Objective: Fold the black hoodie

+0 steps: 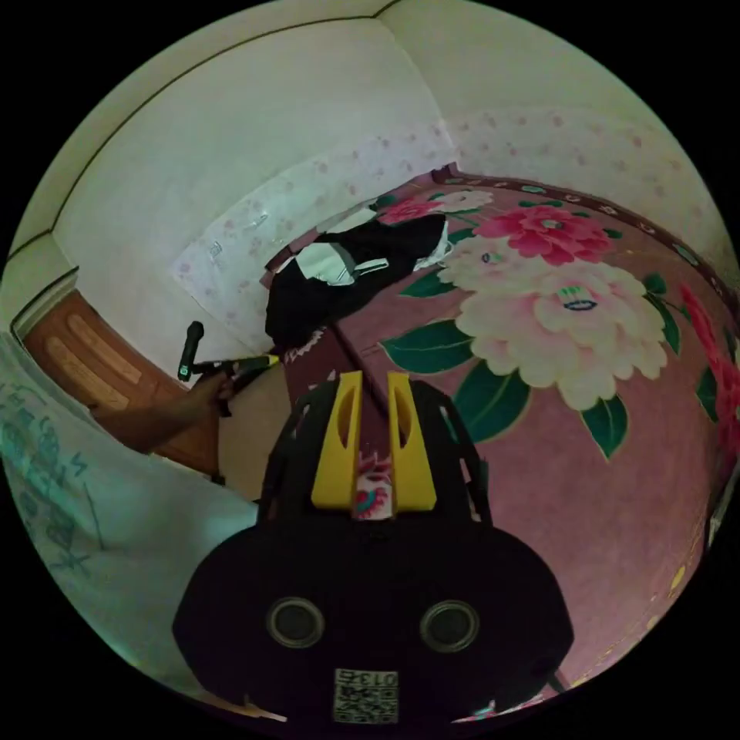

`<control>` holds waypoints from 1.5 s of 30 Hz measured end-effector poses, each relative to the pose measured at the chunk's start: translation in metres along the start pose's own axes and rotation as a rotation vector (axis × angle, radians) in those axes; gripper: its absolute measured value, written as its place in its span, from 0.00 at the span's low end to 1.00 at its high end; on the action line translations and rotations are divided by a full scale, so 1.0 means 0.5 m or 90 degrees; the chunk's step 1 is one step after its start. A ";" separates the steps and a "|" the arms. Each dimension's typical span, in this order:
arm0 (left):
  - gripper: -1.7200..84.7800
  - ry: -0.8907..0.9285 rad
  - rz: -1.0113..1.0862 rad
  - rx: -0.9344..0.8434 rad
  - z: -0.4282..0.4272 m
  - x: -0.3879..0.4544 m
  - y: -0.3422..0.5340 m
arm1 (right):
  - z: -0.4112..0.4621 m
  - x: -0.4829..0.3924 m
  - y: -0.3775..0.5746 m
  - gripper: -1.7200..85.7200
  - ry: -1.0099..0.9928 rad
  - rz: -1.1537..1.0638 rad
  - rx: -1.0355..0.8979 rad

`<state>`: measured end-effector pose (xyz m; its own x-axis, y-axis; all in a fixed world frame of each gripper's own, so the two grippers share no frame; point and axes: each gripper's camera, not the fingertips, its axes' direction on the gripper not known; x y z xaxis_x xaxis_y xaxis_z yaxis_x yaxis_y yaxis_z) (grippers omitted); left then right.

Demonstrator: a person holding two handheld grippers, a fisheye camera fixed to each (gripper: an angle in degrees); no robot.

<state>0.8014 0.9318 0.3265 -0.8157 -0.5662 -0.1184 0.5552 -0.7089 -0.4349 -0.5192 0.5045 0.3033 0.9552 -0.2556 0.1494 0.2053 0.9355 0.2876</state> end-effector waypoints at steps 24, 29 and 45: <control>0.03 0.212 0.182 0.045 0.141 -0.481 -0.321 | 0.984 -0.580 -1.022 0.11 -0.009 -0.164 -0.295; 0.04 0.192 0.228 0.057 0.106 -0.490 -0.327 | 0.951 -0.608 -1.007 0.05 0.061 -0.234 -0.342; 0.31 -0.010 0.370 0.213 -0.092 -0.435 -0.454 | -0.387 -0.489 -0.725 0.04 0.177 -0.096 0.335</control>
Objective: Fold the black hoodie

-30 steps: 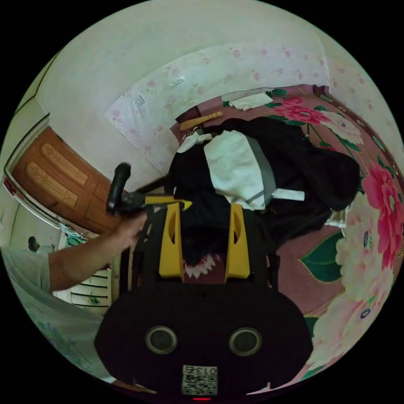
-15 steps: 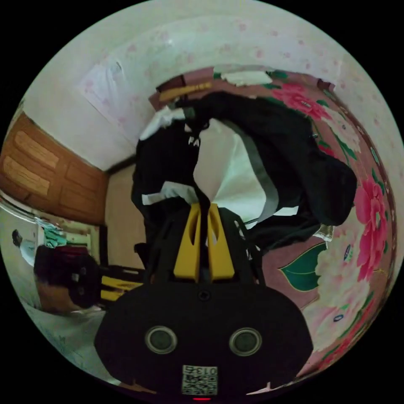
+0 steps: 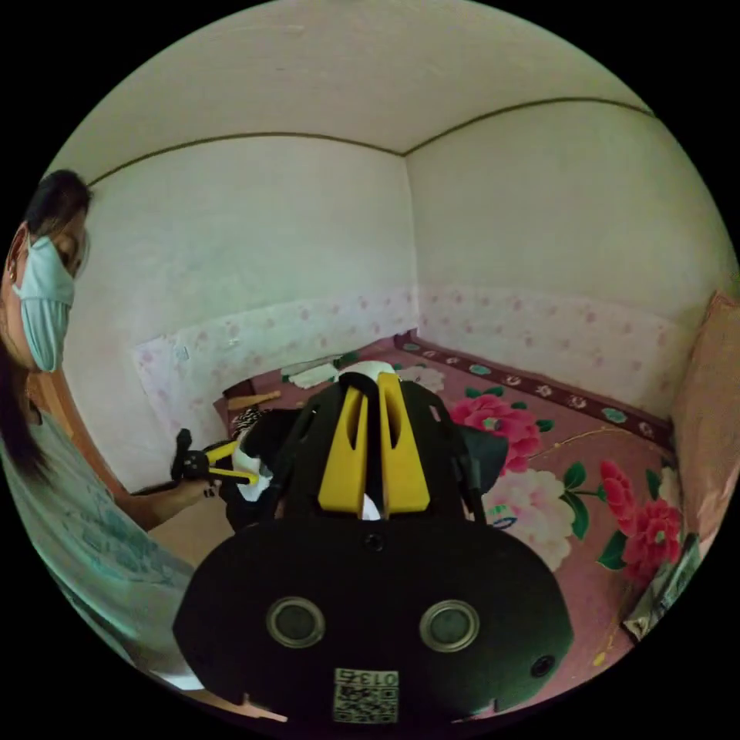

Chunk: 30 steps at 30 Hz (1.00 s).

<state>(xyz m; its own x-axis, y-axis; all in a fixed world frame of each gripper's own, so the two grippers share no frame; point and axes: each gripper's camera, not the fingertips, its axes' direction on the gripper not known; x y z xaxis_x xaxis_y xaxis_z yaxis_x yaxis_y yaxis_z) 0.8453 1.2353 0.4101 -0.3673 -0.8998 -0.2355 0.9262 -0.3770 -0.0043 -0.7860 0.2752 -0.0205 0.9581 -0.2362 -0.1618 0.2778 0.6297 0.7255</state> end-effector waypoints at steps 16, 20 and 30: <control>0.02 0.386 -0.008 0.069 0.086 0.184 -0.345 | -0.922 0.227 0.405 0.05 0.450 0.402 -0.075; 0.03 0.378 -0.091 0.057 0.078 0.143 -0.361 | -1.071 0.274 0.517 0.05 0.448 0.499 -0.038; 0.15 0.297 -0.048 -0.143 0.119 0.338 -0.431 | -1.127 0.403 0.693 0.05 0.436 0.583 -0.363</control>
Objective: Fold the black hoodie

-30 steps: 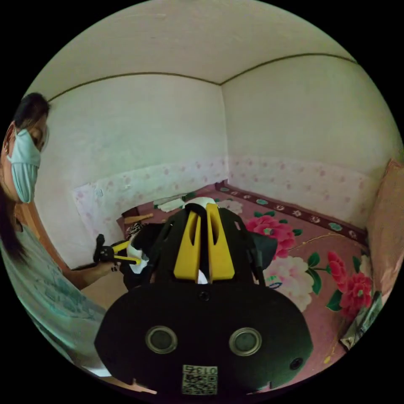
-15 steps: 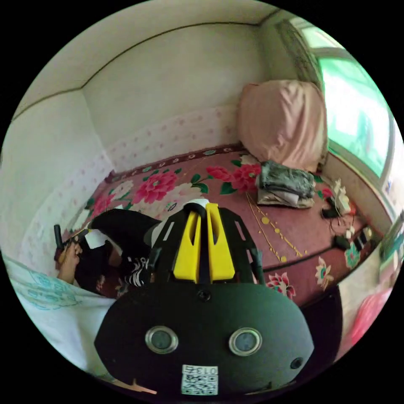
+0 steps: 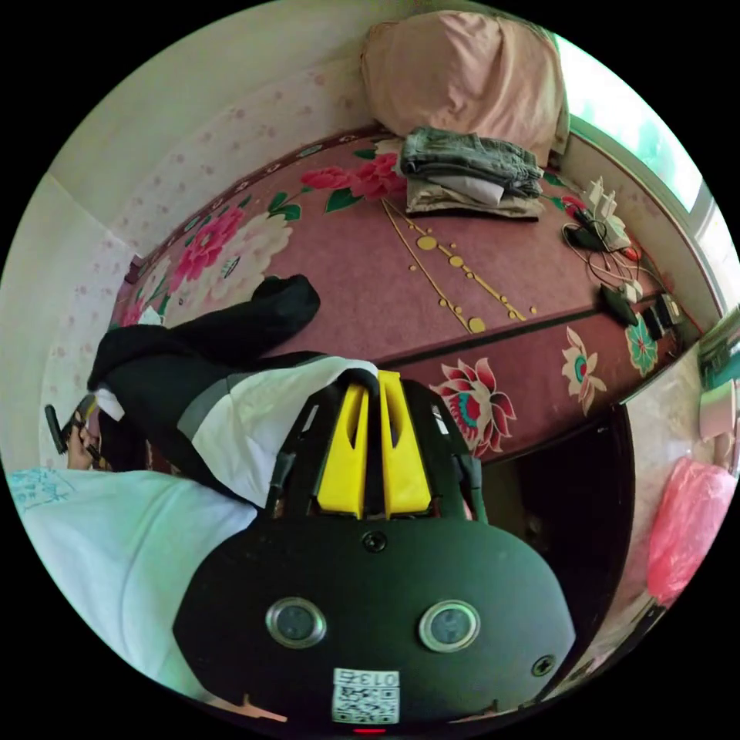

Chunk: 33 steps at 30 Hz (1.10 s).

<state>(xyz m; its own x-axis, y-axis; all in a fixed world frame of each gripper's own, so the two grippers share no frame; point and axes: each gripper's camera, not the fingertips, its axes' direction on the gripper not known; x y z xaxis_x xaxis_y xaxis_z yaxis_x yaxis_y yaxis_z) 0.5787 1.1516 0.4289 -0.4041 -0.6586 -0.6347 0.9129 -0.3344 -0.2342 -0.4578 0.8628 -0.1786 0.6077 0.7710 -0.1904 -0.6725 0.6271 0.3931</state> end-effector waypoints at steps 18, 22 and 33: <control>0.19 0.018 0.589 -0.037 0.251 0.753 -0.475 | -0.139 0.098 -0.011 0.05 -0.009 -0.072 -0.052; 0.22 0.114 0.703 -0.288 0.559 0.904 -0.572 | -0.215 0.054 0.047 0.05 0.034 -0.111 -0.040; 0.05 0.185 0.825 -0.530 0.707 1.052 -0.517 | -0.459 -0.012 0.278 0.05 0.119 -0.016 0.072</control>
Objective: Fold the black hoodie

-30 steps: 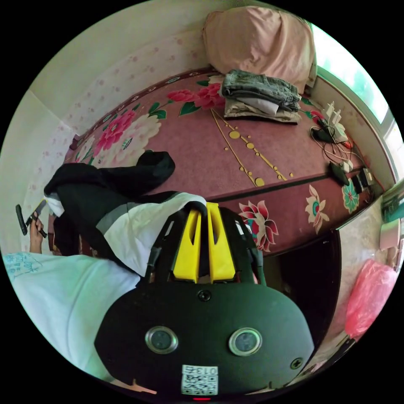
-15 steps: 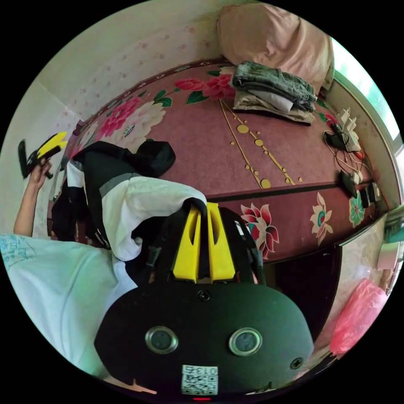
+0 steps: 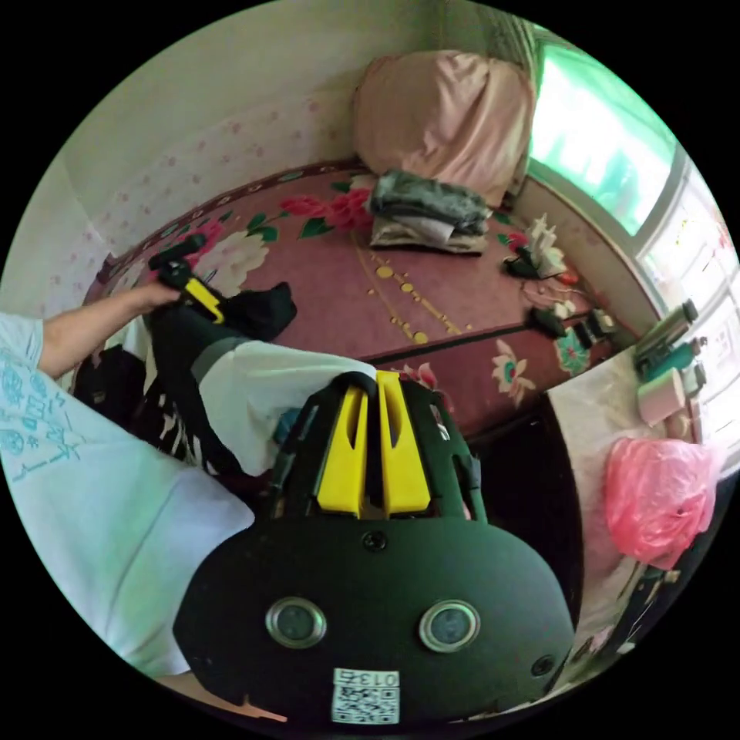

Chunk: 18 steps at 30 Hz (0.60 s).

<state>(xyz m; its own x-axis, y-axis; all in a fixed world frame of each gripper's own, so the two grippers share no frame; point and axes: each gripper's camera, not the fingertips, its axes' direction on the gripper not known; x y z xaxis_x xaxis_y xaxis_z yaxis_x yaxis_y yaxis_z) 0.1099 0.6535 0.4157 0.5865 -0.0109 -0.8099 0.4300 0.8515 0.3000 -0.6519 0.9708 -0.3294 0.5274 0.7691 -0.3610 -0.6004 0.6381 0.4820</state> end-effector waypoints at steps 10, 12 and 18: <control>0.03 -0.229 -0.053 0.767 -0.638 0.285 0.561 | -0.495 -0.052 -0.003 0.05 0.281 0.047 0.462; 0.03 -0.265 -0.009 0.818 -0.664 0.373 0.616 | -0.570 -0.071 0.020 0.05 0.319 0.057 0.553; 0.03 -0.306 0.087 0.940 -0.701 0.600 0.763 | -0.787 -0.153 0.098 0.06 0.422 0.067 0.751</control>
<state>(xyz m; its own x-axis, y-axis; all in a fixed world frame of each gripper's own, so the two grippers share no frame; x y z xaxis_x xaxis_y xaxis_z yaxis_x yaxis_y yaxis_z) 0.2095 1.1590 0.1103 0.7088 -0.3859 -0.5905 0.4561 -0.3879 0.8010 -0.9580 0.9580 -0.5923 -0.0754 0.8987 -0.4320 0.4246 0.4210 0.8016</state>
